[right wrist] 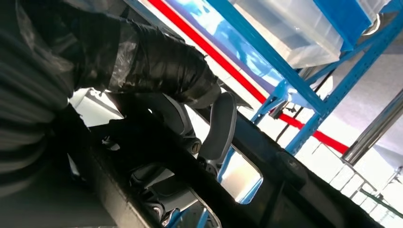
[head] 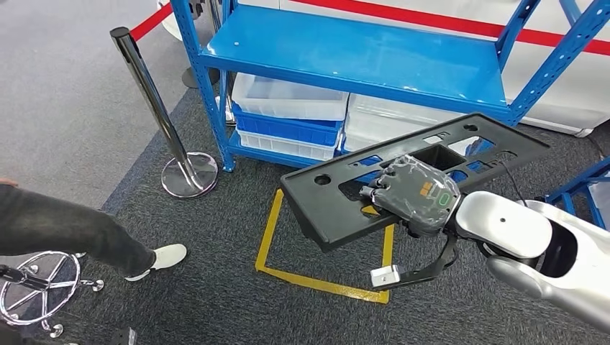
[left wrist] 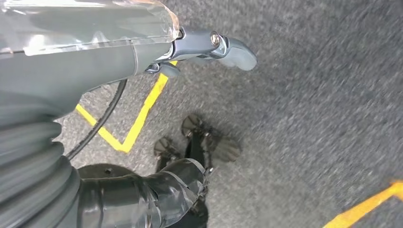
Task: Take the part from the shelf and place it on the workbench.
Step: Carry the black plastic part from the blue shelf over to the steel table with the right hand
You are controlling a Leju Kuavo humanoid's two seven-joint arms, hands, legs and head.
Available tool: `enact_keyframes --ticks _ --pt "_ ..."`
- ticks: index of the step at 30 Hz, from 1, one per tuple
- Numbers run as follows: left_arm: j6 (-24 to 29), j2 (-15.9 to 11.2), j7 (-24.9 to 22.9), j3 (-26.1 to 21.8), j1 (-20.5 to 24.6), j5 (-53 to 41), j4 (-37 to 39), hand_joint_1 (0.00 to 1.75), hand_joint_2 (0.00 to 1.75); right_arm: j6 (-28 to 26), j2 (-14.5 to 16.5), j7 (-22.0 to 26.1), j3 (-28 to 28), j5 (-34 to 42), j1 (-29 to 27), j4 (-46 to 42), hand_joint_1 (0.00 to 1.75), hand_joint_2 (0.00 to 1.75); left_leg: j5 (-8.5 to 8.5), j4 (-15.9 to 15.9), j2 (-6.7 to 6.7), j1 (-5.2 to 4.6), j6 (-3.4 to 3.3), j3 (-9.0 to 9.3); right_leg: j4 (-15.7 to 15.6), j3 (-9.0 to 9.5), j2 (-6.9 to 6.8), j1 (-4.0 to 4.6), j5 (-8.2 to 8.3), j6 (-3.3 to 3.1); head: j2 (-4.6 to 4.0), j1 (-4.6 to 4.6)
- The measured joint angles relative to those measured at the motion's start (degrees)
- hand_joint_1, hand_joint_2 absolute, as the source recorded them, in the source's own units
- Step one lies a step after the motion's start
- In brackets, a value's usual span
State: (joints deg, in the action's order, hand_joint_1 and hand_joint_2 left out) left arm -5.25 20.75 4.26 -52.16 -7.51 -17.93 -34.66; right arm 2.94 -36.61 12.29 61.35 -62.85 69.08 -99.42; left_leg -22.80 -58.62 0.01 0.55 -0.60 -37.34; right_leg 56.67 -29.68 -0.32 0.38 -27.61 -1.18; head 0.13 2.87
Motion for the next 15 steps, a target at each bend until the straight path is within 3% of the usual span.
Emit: enact_keyframes --ticks 2,4,5,6,7,8,10,12,14,15 --pt "0.0 -0.1 0.1 -0.1 0.0 -0.1 0.0 0.0 1.75 -0.2 0.0 0.1 0.1 -0.1 -0.1 0.1 1.75 1.75 -3.79 -3.0 -0.07 -0.05 0.51 -1.33 -1.0 -0.8 -0.38 -0.39 1.43 -0.58 0.0 0.22" --pt "0.0 -0.2 0.1 -0.2 -0.1 -0.2 0.0 0.0 1.75 -0.5 0.0 0.4 0.2 -0.2 -0.4 0.2 1.75 1.75 -8.6 -9.5 -0.07 0.11 0.95 -2.77 -0.3 -2.46 -0.51 -0.34 2.27 -0.86 0.0 0.39" --pt "0.0 -0.2 0.1 -0.2 -0.1 -0.2 0.0 0.0 1.75 -0.6 0.0 0.4 0.2 -0.3 -0.5 0.3 1.75 1.75 -9.44 -12.4 -0.06 0.21 1.15 -3.07 0.3 -3.48 -0.52 -0.37 2.55 -0.82 0.0 0.41" --pt "0.0 -0.2 0.1 -0.2 -0.1 -0.2 0.0 0.0 1.75 -0.7 0.0 0.4 0.2 -0.3 -0.7 0.4 1.75 1.75 -8.98 -14.0 -0.05 0.33 1.37 -2.78 1.1 -4.58 -0.53 -0.45 2.78 -0.71 0.0 0.41" --pt "-0.1 -0.3 0.0 -0.2 -0.1 -0.1 0.0 0.0 1.75 -0.8 0.0 0.4 0.2 -0.4 -0.8 0.4 1.75 1.75 -7.47 -13.9 -0.04 0.47 1.58 -1.74 2.0 -5.7 -0.52 -0.58 2.95 -0.56 -0.01 0.41" --pt "-0.1 -0.3 0.0 -0.2 0.0 -0.1 0.0 0.0 1.75 -0.8 -0.1 0.4 0.2 -0.4 -1.0 0.5 1.75 1.75 -6.03 -11.9 -0.04 0.64 1.8 0.02 2.9 -6.82 -0.49 -0.75 3.08 -0.37 0.0 0.42" --pt "-0.2 -0.3 0.0 -0.2 0.0 0.0 0.0 0.0 1.75 -0.9 -0.4 0.4 0.2 -0.4 -1.3 0.5 1.75 1.75 -5.95 -6.2 -0.17 0.65 1.97 3.94 4.4 -8.67 -0.42 -0.87 3.37 0.14 0.0 0.47" --pt "-0.2 -0.3 0.0 -0.2 0.0 0.2 0.0 0.0 1.75 -0.9 -0.8 0.3 0.2 -0.4 -1.7 0.5 1.75 1.75 -7.26 -2.9 -0.39 0.36 1.44 5.65 4.9 -9.53 -0.38 -0.73 4.09 0.82 0.0 0.48" --pt "-0.2 -0.2 -0.1 -0.2 -0.1 0.6 0.0 0.0 1.75 -0.8 -0.9 0.3 0.1 -0.4 -1.9 0.5 1.75 1.75 -6.59 -2.2 -0.38 0.35 0.5 5.43 4.8 -9.79 -0.35 -0.71 4.91 1.49 -0.01 0.47" --pt "-0.2 -0.2 0.0 -0.2 -0.1 0.8 0.1 0.0 1.75 -0.8 -1.0 0.3 0.1 -0.4 -1.9 0.5 1.75 1.75 -6.04 -2.0 -0.27 0.45 0.0 5.12 5.0 -10.06 -0.29 -0.78 4.52 1.81 0.0 0.46"
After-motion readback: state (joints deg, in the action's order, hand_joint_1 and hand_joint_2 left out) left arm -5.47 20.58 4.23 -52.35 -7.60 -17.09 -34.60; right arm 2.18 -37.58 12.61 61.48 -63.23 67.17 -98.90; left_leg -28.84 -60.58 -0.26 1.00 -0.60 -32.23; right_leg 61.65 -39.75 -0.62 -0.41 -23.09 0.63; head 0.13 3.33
